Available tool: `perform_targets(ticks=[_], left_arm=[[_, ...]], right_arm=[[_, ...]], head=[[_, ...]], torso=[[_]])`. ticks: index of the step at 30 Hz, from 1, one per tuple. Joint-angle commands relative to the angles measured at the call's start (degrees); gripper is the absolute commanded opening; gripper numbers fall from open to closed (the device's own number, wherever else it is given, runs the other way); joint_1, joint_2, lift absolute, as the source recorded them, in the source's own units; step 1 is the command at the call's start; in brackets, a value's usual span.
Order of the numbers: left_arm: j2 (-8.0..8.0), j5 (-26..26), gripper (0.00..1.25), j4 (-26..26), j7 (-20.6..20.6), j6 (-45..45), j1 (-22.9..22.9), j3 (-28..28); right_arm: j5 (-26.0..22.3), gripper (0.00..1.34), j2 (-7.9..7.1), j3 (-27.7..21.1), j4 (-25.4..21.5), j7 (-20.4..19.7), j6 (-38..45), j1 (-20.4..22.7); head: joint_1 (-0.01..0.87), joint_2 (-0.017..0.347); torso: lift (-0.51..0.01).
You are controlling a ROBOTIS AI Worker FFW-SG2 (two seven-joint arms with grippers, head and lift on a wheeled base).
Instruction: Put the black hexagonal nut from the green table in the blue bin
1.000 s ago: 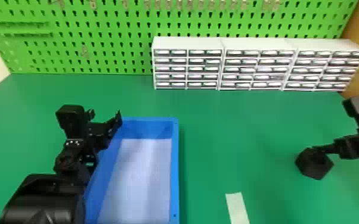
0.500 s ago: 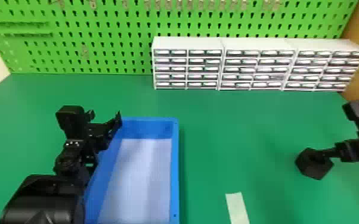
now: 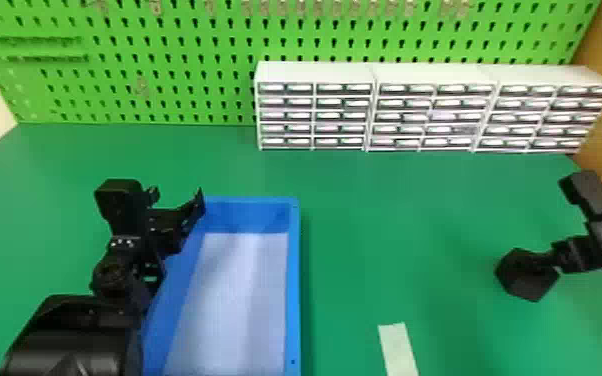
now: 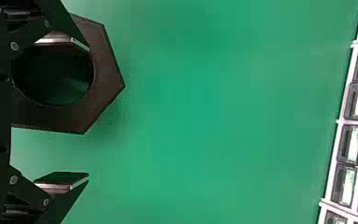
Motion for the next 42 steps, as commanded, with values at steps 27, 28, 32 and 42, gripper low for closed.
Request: perform_targets(ticks=[27, 28, 32, 42], left_arm=[[0.09, 0.08, 0.81, -0.09, -0.09, 0.00, 0.00, 0.00], [0.09, 0.08, 0.81, -0.09, -0.09, 0.00, 0.00, 0.00], [0.09, 0.08, 0.81, -0.09, -0.09, 0.00, 0.00, 0.00], [0.18, 0.08, 0.81, -0.18, -0.18, 0.00, 0.00, 0.00]], right_arm=[[3.80, 0.37, 0.68, 0.61, 4.08, 1.50, -0.84, -0.63], [3.80, 0.36, 0.68, 0.61, 4.08, 1.59, -0.84, -0.63], [4.24, 0.34, 0.60, 1.05, 4.08, 1.94, -0.66, -0.72], [4.50, 0.34, 0.51, 1.49, 3.56, 2.73, 0.66, -1.15]], head=[[0.686, 0.051], [0.686, 0.051], [0.686, 0.051], [0.686, 0.051]], torso=[[-0.096], [-0.096], [-0.096], [-0.096]])
